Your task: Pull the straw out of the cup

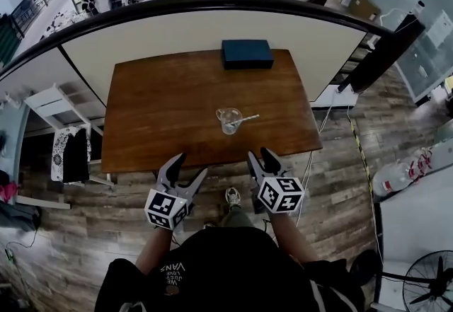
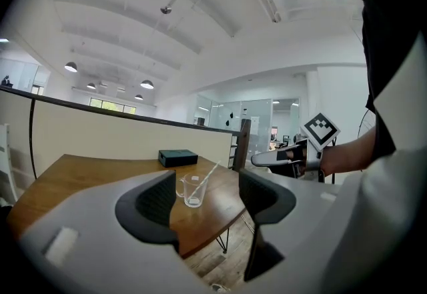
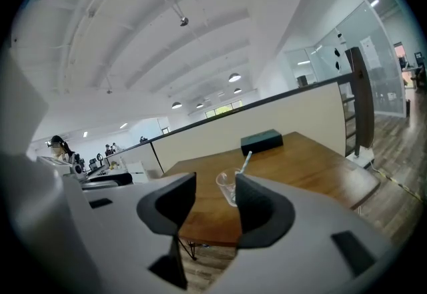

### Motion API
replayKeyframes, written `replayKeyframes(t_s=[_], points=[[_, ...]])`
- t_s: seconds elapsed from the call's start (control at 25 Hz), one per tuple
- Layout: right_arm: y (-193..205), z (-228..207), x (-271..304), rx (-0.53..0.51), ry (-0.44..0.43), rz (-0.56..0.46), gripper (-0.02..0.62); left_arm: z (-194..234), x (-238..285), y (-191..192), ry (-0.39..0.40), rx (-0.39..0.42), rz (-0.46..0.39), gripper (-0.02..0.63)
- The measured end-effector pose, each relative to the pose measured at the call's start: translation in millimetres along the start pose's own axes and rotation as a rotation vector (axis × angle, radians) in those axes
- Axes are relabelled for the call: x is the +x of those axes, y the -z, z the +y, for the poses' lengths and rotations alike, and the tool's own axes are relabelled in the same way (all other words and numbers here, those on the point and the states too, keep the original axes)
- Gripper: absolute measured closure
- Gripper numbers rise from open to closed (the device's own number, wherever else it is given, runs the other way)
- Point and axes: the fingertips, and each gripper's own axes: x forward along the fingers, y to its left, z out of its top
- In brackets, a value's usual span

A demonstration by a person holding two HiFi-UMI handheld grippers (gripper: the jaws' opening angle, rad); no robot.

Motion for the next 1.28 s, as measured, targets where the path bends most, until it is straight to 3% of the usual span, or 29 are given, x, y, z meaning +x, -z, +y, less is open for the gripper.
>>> replayKeyframes(t_s=[0.56, 0.72, 1.04, 1.28], points=[[4.3, -50.8, 85.1, 0.026, -0.019, 0.114, 0.442, 35.9, 65.7, -6.1, -0.054, -0.026, 0.052, 0.327], [13.2, -56.9, 104.5, 0.024, -0.05, 0.152, 0.442, 45.3, 81.8, -5.0, -0.074, -0.009, 0.026, 0.327], [30.2, -59.8, 143.7, -0.013, -0.128, 0.236, 0.442, 52.5, 106.0, -0.8, -0.112, -0.062, 0.069, 0.327], [31.5, -62.4, 161.2, -0.006, -0.162, 0.256, 0.442, 60.8, 118.6, 1.6, -0.152, -0.072, 0.054, 0.327]])
